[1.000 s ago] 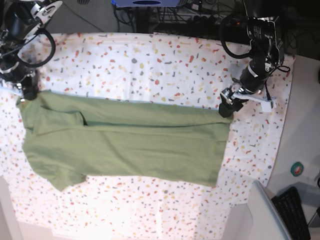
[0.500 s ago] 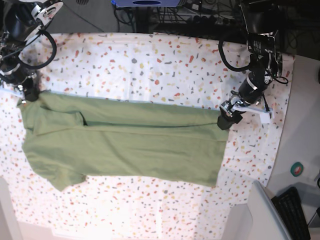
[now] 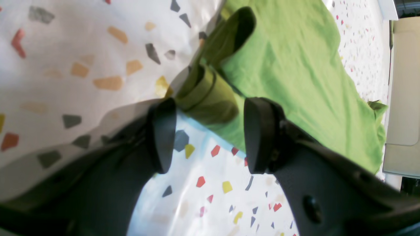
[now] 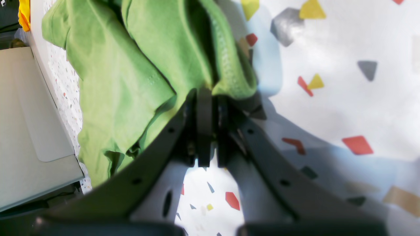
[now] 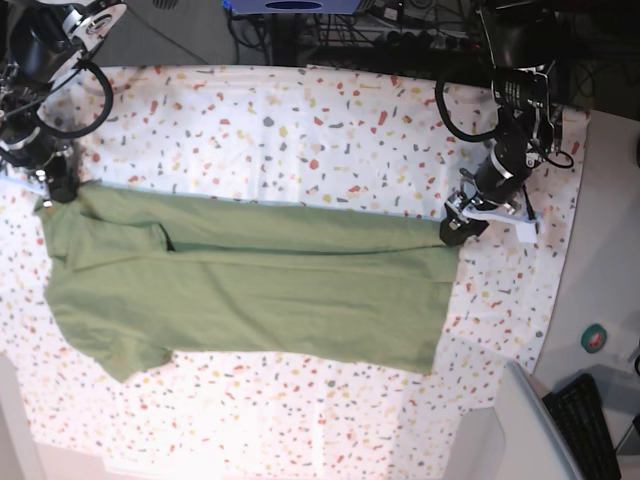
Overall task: Layout the t-shirt on the table in an organized manner, then fold the t-shirt properly
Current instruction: 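Grasp the folded shirt edge with both grippers, then drag the folded shirt with both grippers toward the robot's base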
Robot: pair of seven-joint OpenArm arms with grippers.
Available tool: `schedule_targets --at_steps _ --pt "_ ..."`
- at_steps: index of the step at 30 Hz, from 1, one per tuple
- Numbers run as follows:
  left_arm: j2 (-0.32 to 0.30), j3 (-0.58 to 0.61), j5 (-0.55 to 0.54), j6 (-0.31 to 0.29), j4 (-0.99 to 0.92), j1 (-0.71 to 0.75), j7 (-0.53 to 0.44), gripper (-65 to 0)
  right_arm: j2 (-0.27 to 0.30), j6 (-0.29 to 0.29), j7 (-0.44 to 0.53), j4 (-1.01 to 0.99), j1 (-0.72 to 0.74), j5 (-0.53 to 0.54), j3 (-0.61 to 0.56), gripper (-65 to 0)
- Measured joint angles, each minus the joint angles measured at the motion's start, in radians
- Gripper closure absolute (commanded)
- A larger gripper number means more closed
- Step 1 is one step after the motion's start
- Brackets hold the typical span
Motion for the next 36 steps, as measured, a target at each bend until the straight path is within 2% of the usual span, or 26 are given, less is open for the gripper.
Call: schedule_targets --at_steps 3,9,11,16,20,22,24,31,34,36 --pt "0.0 0.001 -0.001 -0.001 0.0 0.0 0.0 -37.0 0.0 0.0 -0.002 0.0 0.0 0.0 0.0 0.0" --pt "0.0 0.001 0.0 0.004 -0.003 -0.001 0.0 -22.1 0.0 0.0 -0.002 0.0 0.0 0.0 0.0 0.0" --pt "0.0 -0.002 -0.001 0.003 -0.026 -0.003 -0.003 -19.7 0.0 0.0 -0.002 0.0 0.0 0.0 0.0 0.0" --pt "-0.003 -0.003 -0.015 -0.015 -0.119 -0.064 -0.015 -19.3 0.002 0.0 -0.007 -0.001 0.0 0.0 0.0 0.0" --pt "0.0 -0.001 -0.021 -0.016 -0.122 -0.064 -0.024 -17.9 0.003 0.0 -0.006 -0.001 0.0 0.0 0.0 0.0" --pt "-0.001 -0.001 -0.018 -0.013 -0.122 -0.064 -0.023 -11.5 0.003 0.0 -0.006 -0.001 0.0 0.0 0.0 0.0" --pt "-0.003 0.0 -0.009 -0.006 -0.123 -0.063 -0.012 0.0 0.003 0.0 -0.006 -0.001 0.0 0.0 0.002 0.0" --pt "-0.003 0.001 -0.003 -0.001 -0.096 -0.053 0.008 0.0 0.003 0.0 -0.006 0.0 0.0 0.0 0.001 0.0" --pt "-0.003 -0.003 0.02 0.01 -0.002 -0.031 0.139 0.0 0.003 0.0 -0.01 0.002 0.0 0.0 0.001 0.0" --pt "-0.002 -0.008 0.027 0.018 0.061 -0.013 0.187 0.0 0.006 -0.004 -0.044 0.017 0.0 -0.003 0.001 0.0"
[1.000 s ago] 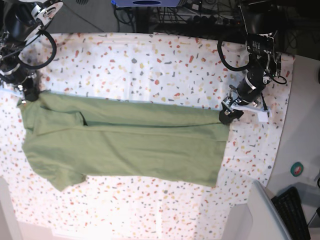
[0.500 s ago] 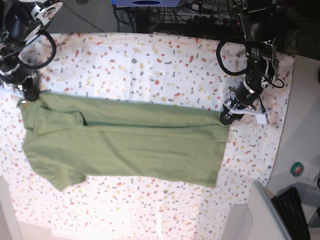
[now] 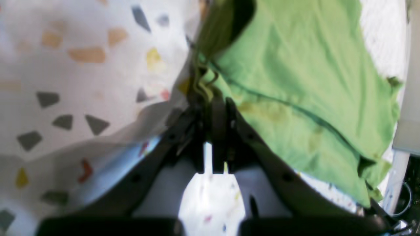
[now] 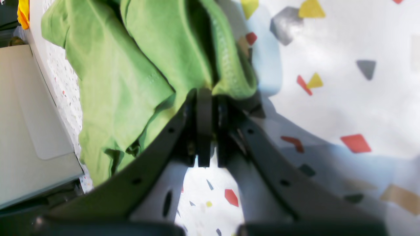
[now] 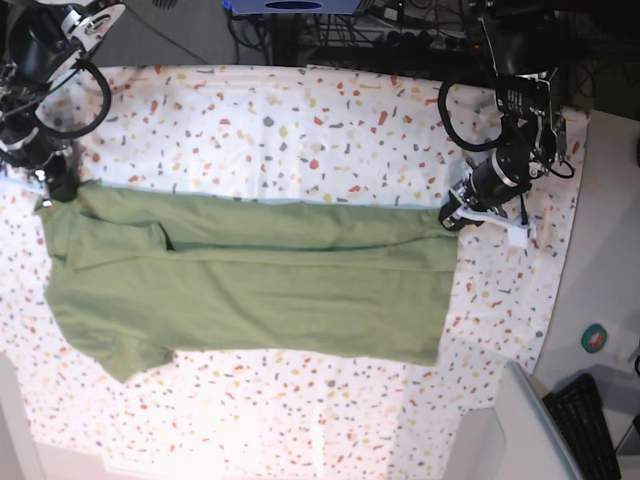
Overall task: Layout the t-shirt on the table in an organized manner, then fold the t-shirt properly
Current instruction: 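Drag the folded shirt with both grippers toward the robot's base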
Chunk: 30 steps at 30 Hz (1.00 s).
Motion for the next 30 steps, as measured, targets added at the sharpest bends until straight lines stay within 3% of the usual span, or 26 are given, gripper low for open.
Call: schedule_targets --at_steps 7,9,13,23,26,30 --pt "0.0 -0.002 -0.007 0.001 0.135 -0.006 0.083 0.0 -0.006 -0.014 -0.145 0.217 -0.002 -0.002 0.001 0.0" --pt "0.001 -0.002 -0.004 0.002 0.166 0.004 0.118 0.0 -0.007 -0.084 -0.173 0.261 0.001 0.002 0.001 0.0" --pt "0.006 -0.001 -0.013 0.095 0.281 -0.003 0.169 0.0 -0.011 -0.145 -0.229 0.33 0.012 -0.009 0.001 0.0" --pt "0.03 0.005 -0.015 0.118 0.355 -0.146 0.188 0.0 0.03 -0.316 -0.332 0.363 0.214 -0.009 -0.005 0.0" --pt "0.025 0.001 -0.018 0.117 0.363 -0.182 0.196 0.0 0.048 -0.344 -0.352 0.369 0.264 -0.007 -0.004 0.0" --pt "0.025 -0.003 -0.019 0.116 0.366 -0.163 0.285 0.0 0.053 -0.344 -0.389 0.374 0.236 0.008 0.001 0.0"
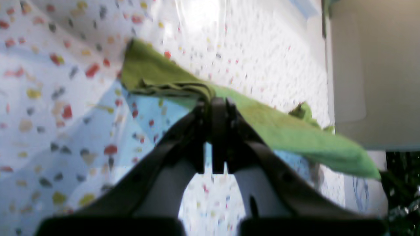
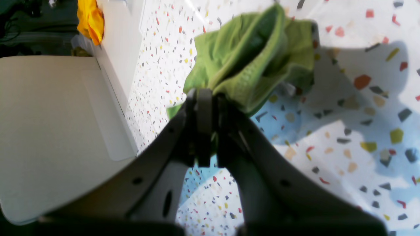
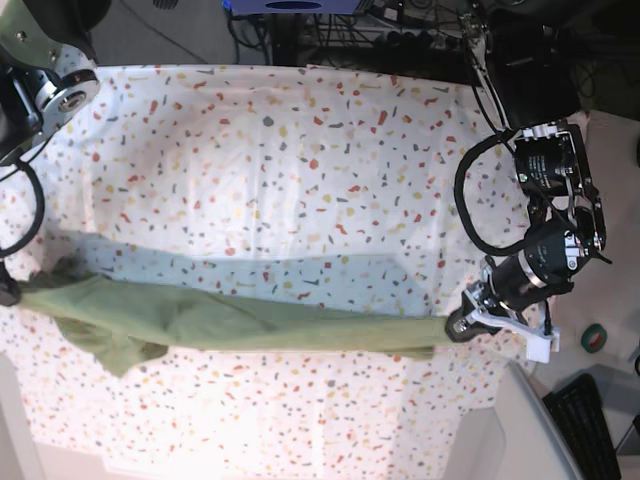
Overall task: Layout the t-shirt on the table in an organized manner, then fold the t-shirt properly
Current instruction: 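Drag the folded shirt with both grippers toward the robot's base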
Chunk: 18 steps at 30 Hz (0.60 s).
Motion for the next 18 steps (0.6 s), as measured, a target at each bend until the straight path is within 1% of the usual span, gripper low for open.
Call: schedule_targets --at_steps 2,6,10,13,15,18 --pt "0.0 0.0 0.0 -0.001 0.002 0.059 -0.006 0.0 -0.006 0.0 0.003 -0.003 -0.053 -0.006 0.002 0.0" --pt "0.002 0.001 0.016 0.002 0.018 0.19 -0.009 0.0 -0.01 -0.004 0.044 -0.01 -0.151 -0.024 0.001 0.0" --pt "-0.006 0.001 0.007 0.001 0.068 0.284 -0.051 0.0 -0.016 0.003 0.071 -0.009 -0.206 -0.004 0.001 0.0" --pt "-0.006 0.0 0.005 0.001 0.085 0.35 -0.057 0.0 -0.018 0.063 0.069 -0.009 -0.268 -0.009 0.002 0.0" --pt "-0.005 0.0 0.01 0.001 0.084 0.39 -0.05 0.0 -0.022 0.073 0.083 -0.009 -0.303 -0.016 0.002 0.0" --pt "-0.006 0.001 0.013 0.001 0.083 0.421 -0.051 0.0 -0.04 0.074 0.142 -0.009 -0.338 -0.01 0.0 0.0"
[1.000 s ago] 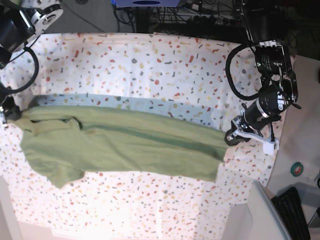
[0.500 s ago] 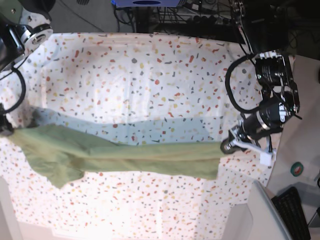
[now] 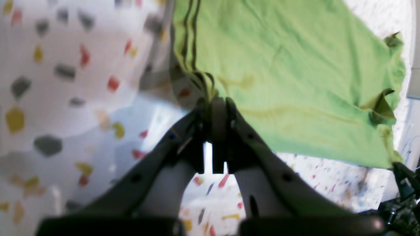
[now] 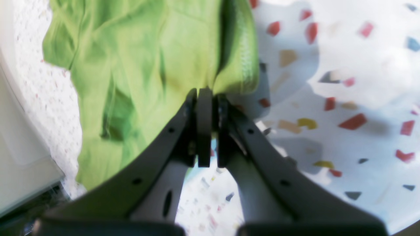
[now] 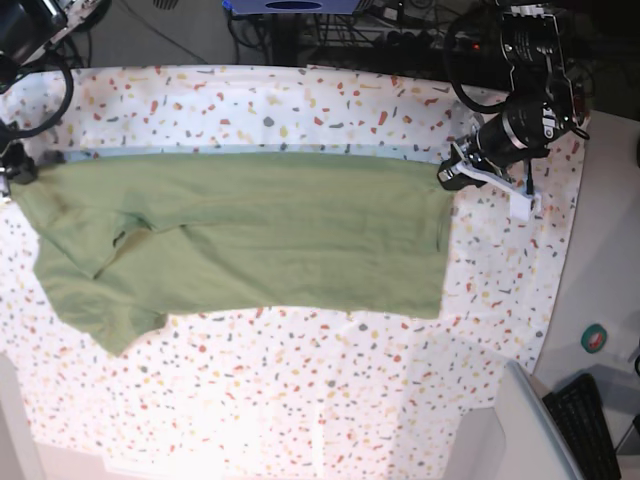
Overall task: Layout the t-shirt on the table in an organized manner, then fold the t-shirt properly
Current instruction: 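Drag the folded shirt with both grippers toward the robot's base, then release the shirt and move both grippers to its opposite long edge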
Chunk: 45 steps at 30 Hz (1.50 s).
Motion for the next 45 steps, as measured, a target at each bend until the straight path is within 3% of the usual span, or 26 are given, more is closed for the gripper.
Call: schedule_targets --at_steps 5,11,25,41,44,45 --pt "0.007 -0.057 -0.005 -0.007 0.0 0.026 -0.002 0.0 -0.014 0.006 0.003 0.0 -0.066 0.004 -0.007 0.0" --pt "-0.001 -0.146 -0.005 -0.007 0.002 0.069 -0.006 0.0 -0.069 0.007 -0.004 0.01 -0.111 0.008 -0.008 0.0" --pt "-0.023 -0.159 -0.005 -0.01 0.001 0.133 -0.003 0.0 -0.19 0.01 0.007 0.219 -0.233 0.008 -0.008 0.0" --pt "-0.025 -0.18 -0.005 -0.01 -0.005 0.138 -0.001 0.0 -0.195 0.009 -0.002 0.219 -0.265 0.009 -0.003 0.0" --pt "-0.025 -0.184 -0.005 -0.01 -0.003 0.157 -0.003 0.0 -0.194 0.009 -0.053 0.219 -0.265 0.009 -0.003 0.0" --pt "-0.025 -0.185 -0.005 -0.01 -0.002 0.161 -0.002 -7.6 -0.194 0.01 -0.067 0.219 -0.265 0.009 -0.003 0.0"
